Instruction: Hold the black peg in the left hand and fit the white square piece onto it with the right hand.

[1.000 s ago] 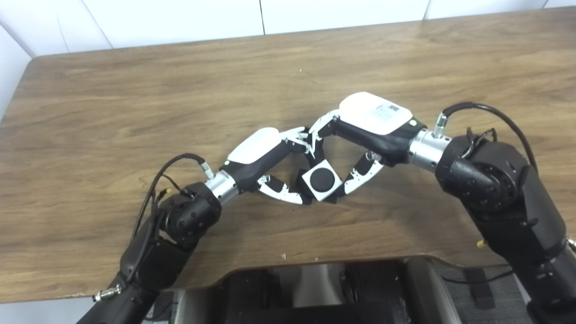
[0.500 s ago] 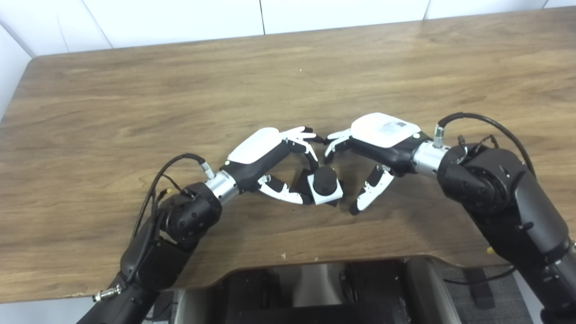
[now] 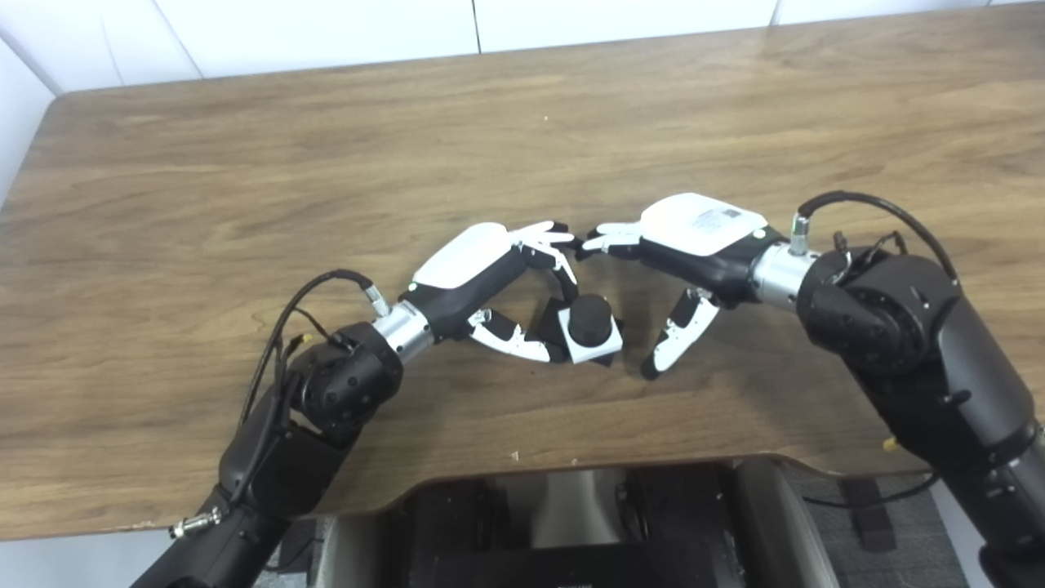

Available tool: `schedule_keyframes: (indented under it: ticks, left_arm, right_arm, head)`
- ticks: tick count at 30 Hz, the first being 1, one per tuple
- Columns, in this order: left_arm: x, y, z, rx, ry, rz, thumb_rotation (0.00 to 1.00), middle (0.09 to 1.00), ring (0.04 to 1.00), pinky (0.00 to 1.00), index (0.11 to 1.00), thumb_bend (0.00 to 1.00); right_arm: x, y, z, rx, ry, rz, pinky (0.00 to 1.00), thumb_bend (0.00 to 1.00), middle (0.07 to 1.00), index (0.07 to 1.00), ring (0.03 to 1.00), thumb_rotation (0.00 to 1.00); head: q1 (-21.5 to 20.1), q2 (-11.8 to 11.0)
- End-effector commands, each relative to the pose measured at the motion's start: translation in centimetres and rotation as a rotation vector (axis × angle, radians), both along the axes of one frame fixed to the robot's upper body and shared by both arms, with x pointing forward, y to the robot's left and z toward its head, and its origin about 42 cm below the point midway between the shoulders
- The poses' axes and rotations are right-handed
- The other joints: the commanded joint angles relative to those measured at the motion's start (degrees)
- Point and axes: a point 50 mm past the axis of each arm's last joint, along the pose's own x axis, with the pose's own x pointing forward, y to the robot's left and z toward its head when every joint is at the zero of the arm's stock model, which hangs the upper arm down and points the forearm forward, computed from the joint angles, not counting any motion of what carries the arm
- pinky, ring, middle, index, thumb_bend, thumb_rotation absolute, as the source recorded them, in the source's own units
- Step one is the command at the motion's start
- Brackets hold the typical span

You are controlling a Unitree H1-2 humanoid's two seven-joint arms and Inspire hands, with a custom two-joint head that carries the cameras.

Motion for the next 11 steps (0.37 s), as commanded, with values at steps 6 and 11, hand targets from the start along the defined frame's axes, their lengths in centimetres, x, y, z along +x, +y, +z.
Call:
schedule_keyframes:
  ticks: [6, 11]
  left_arm:
    - [-1.7, 1.9, -4.7, 0.192, 0.171, 0.019, 0.08, 0.871, 0.952, 0.88, 0.493, 0.52]
    - [-1.7, 2.0, -4.6, 0.194, 0.169, 0.017, 0.08, 0.871, 0.953, 0.89, 0.493, 0.52]
  right_arm:
    - [2.5, -1.3, 3.9, 0.036, -0.148, -0.053, 0.70, 0.81, 0.911, 0.870, 0.857, 0.20]
    - [3.1, -1.7, 4.4, 0.100, -0.182, -0.092, 0.65, 0.79, 0.889, 0.826, 0.830, 0.17]
  head:
    - [-0.08, -0.09]
    - [-0.03, -0.17]
